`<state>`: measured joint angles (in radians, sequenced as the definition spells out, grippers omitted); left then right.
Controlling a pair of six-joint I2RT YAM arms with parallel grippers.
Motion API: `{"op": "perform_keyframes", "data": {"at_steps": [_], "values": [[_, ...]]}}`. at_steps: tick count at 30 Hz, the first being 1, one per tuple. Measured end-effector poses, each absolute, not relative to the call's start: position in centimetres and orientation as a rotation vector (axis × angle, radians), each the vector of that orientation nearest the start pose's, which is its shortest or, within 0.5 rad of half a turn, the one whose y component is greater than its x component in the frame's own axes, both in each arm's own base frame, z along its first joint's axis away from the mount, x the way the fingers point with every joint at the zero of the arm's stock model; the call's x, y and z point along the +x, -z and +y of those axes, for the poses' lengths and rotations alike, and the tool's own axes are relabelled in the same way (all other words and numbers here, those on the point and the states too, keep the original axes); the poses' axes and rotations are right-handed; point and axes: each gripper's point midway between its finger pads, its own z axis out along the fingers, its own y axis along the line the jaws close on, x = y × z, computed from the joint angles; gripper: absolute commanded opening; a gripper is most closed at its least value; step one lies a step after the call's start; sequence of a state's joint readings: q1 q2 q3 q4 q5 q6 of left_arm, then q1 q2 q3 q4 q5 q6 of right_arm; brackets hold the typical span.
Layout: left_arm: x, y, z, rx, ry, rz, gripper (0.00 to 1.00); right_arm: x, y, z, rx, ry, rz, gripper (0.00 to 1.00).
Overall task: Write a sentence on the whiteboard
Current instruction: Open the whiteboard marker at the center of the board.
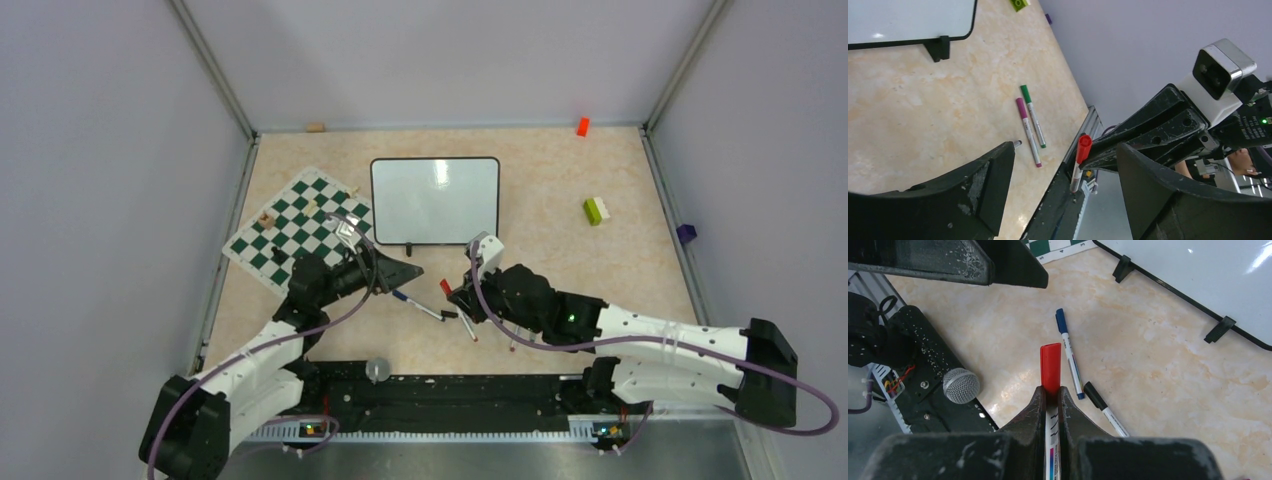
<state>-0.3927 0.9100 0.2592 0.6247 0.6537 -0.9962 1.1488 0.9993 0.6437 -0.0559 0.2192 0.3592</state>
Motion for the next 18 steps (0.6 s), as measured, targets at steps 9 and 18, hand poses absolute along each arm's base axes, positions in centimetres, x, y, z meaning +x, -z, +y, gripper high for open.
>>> {"op": "perform_keyframes", "data": {"at_steps": [9,18], "values": [[19.5,-20.3,-25.5,0.06,1.63,1.862,0.62,15.9,-18.1,31.1,-0.657,-0.818,1.908,0.0],[18.7,-19.1,-27.1,0.079,1.662,1.922,0.51,16.1,-18.9,32.1,-0.661,-0.843,1.902,0.0]]}}
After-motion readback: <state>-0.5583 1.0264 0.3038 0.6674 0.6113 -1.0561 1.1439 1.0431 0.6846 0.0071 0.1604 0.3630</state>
